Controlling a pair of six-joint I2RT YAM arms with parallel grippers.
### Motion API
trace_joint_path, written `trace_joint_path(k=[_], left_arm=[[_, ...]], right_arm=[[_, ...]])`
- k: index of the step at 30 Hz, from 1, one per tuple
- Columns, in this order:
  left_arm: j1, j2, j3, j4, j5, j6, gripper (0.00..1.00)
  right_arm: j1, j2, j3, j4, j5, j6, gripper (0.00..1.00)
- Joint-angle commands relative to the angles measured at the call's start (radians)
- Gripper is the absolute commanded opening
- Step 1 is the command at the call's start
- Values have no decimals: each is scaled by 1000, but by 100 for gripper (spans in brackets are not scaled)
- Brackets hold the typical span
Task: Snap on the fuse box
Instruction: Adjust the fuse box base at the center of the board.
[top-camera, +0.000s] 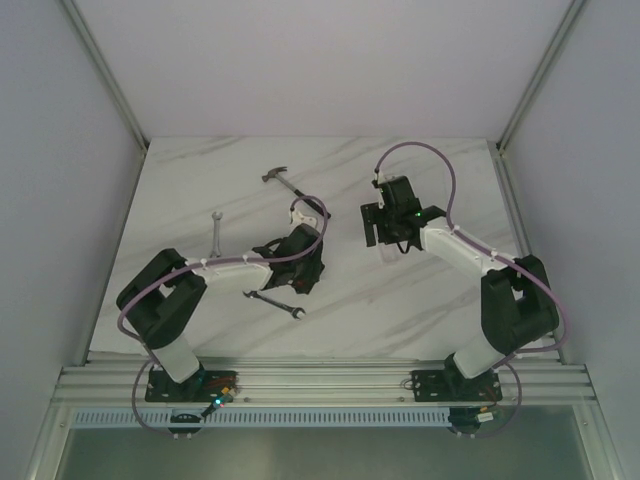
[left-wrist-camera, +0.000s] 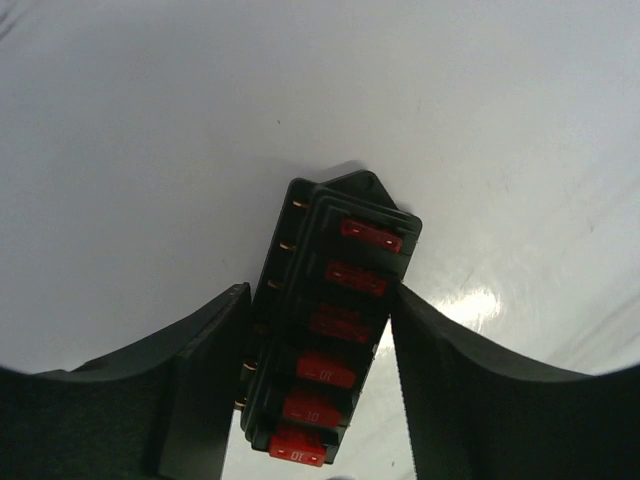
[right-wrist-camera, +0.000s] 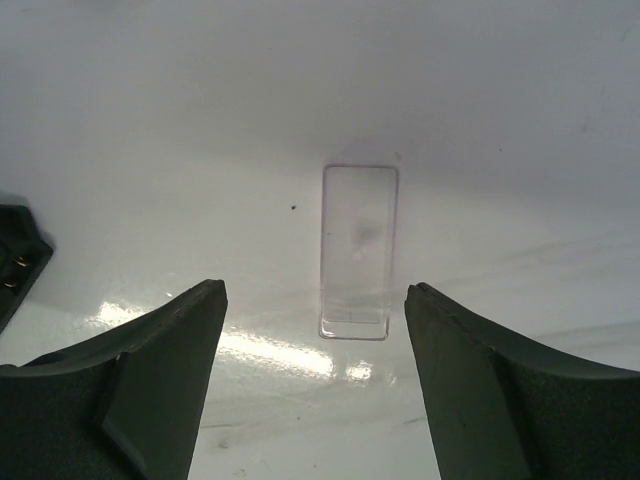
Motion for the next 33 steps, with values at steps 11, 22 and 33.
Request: trace_joint_path(k=[11, 22, 33], left_arm=[[51, 150, 210, -177, -121, -460, 55], [33, 122, 222, -167, -8, -490, 84], [-1, 110, 226, -63, 145, -464, 94]], right_arm=[[-30, -3, -30, 37, 25, 56, 82], [-53, 77, -29, 54, -43, 65, 86], [-62, 150, -24, 22, -8, 94, 77]])
